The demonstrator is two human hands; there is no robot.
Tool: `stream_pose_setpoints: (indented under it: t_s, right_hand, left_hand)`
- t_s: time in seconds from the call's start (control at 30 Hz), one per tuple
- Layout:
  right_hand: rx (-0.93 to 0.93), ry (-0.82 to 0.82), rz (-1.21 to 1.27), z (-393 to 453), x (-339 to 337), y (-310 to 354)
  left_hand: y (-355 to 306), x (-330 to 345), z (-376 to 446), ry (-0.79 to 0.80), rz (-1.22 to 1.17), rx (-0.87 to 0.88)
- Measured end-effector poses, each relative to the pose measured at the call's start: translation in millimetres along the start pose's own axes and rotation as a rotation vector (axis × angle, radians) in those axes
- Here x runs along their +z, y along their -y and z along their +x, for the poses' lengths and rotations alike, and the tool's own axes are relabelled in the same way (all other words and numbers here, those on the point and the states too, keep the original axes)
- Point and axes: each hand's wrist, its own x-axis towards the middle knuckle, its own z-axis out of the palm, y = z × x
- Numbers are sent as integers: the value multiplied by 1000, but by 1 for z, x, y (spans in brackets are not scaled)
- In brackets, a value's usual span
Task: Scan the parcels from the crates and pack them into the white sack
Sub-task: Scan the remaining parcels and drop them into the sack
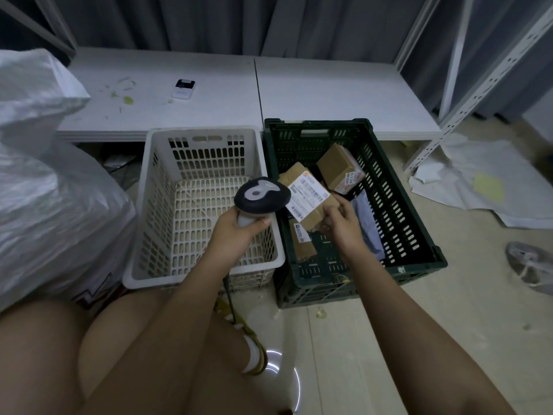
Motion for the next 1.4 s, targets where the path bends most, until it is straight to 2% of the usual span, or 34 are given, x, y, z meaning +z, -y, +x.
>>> stream_pose_setpoints:
  t_s: [0.23,1.07,1.17,1.4]
  right_hand:
    - [-21,9,-49,9,-6,25]
    - [-64,33,-41,3,-6,39]
    - [-87,22,-35,-1,-3,44]
    - [-143,-1,40,-27,15,69]
  left_hand:
    - [2,5,-3,157,96,-11]
    - [11,0,0,154,123,-8]
    - [13,-3,1,108,123,25]
    - [-22,-23,2,-161,102,159]
